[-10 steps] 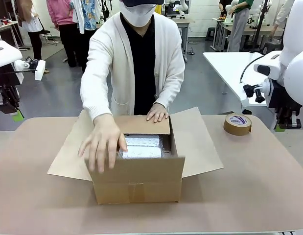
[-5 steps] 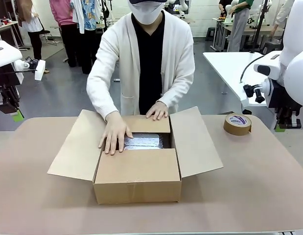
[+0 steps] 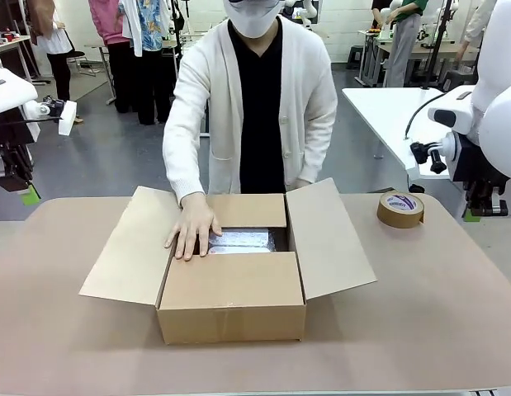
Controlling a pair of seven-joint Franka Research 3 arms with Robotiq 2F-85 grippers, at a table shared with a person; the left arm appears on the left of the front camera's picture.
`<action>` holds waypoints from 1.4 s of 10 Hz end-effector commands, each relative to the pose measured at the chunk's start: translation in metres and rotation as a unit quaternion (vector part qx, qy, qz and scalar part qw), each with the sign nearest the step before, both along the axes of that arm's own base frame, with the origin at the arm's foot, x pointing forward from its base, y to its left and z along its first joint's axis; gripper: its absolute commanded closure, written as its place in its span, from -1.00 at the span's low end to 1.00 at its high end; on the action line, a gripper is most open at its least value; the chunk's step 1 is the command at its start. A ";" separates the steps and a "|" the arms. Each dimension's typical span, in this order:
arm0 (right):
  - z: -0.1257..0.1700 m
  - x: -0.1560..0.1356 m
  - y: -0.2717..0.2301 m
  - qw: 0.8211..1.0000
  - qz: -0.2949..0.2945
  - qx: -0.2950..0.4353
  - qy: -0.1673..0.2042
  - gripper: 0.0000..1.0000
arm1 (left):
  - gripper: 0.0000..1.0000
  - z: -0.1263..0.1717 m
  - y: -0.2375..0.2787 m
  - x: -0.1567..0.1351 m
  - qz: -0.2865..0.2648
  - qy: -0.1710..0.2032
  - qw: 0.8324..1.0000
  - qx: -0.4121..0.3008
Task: Wrap the clocks to prevent damage.
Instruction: Push the right (or left) flap of the Package Box to close it.
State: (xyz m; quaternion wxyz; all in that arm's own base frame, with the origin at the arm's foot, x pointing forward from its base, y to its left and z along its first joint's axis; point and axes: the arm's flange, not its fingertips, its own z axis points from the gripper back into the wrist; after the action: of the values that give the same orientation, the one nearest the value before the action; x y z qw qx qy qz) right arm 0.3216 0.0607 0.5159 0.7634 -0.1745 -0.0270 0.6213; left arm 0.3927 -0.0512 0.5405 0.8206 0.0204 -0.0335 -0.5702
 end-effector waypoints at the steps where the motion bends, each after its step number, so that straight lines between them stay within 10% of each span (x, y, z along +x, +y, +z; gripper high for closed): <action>1: -0.011 0.010 0.001 0.998 0.060 0.029 -0.016 0.98 | 0.99 0.000 0.000 -0.002 0.007 0.002 1.000 -0.004; 5: -0.053 0.046 -0.009 0.926 0.217 0.304 -0.051 0.98 | 0.99 0.000 0.000 -0.002 0.007 0.002 1.000 -0.004; 9: -0.106 0.066 -0.008 0.911 0.198 0.360 0.028 0.98 | 0.99 0.000 0.000 -0.002 0.007 0.002 1.000 -0.004; 14: -0.103 0.072 -0.005 0.909 0.195 0.367 0.022 0.98 | 0.99 0.000 0.000 -0.002 0.007 0.002 1.000 -0.004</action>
State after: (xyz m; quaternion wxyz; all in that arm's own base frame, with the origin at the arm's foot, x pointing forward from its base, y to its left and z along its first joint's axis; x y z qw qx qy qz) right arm 0.3913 0.0571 0.4138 0.6492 0.1344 -0.2587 0.7025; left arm 0.3922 -0.0508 0.5409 0.8209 0.0206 -0.0338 -0.5697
